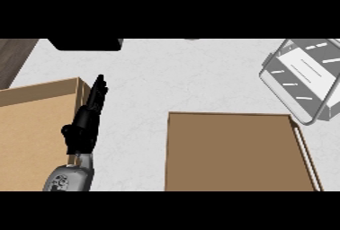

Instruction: Pick the bell pepper from the tray and place it in the tiered basket

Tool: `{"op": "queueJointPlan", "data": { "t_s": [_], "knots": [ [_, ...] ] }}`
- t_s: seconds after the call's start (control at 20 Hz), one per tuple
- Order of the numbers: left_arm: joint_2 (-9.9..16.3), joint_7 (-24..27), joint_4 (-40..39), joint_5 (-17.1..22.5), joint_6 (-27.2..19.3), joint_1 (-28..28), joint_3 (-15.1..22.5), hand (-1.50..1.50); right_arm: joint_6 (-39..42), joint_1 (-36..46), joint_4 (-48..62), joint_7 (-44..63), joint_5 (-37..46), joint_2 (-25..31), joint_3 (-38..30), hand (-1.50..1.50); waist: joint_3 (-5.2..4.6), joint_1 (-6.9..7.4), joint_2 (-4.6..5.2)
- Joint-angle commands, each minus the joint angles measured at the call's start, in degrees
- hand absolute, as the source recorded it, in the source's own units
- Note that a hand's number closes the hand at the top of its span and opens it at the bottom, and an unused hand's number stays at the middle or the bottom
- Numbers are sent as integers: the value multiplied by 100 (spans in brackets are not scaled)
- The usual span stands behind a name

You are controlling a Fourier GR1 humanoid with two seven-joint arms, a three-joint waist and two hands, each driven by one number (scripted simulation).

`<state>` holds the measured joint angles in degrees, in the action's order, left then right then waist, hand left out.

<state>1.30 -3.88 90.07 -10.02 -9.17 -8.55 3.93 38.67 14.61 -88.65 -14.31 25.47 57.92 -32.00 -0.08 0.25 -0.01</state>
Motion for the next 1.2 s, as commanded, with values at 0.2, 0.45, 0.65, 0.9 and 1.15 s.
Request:
{"op": "queueJointPlan", "data": {
  "t_s": [0.2, 0.45, 0.65, 0.9, 1.15],
  "knots": [
    [-37, 192, 85, -61, 26, 295, 113, 0, -46, 1634, 559, 1170, 37, -275, 1056, 150, 3, 91, 14],
    [19, 486, -561, 72, -1, -138, -166, 0, -852, 2013, 1504, 587, 737, -303, 1393, 150, 6, 55, 28],
    [-122, 26, 89, -93, -48, 127, 274, 0, -1100, 2717, 2577, 166, 1138, -149, 1745, 150, 8, 123, 26],
    [-31, -119, 161, 22, 66, -91, 82, 0, -1997, 2866, 3839, -750, 1716, -188, 1911, 150, 13, 136, 43],
    [10, 117, -9, 63, 146, 25, 94, 0, -1919, 3570, 4838, -107, 1686, -680, 1821, 150, 10, 204, 65]
  ]
}}
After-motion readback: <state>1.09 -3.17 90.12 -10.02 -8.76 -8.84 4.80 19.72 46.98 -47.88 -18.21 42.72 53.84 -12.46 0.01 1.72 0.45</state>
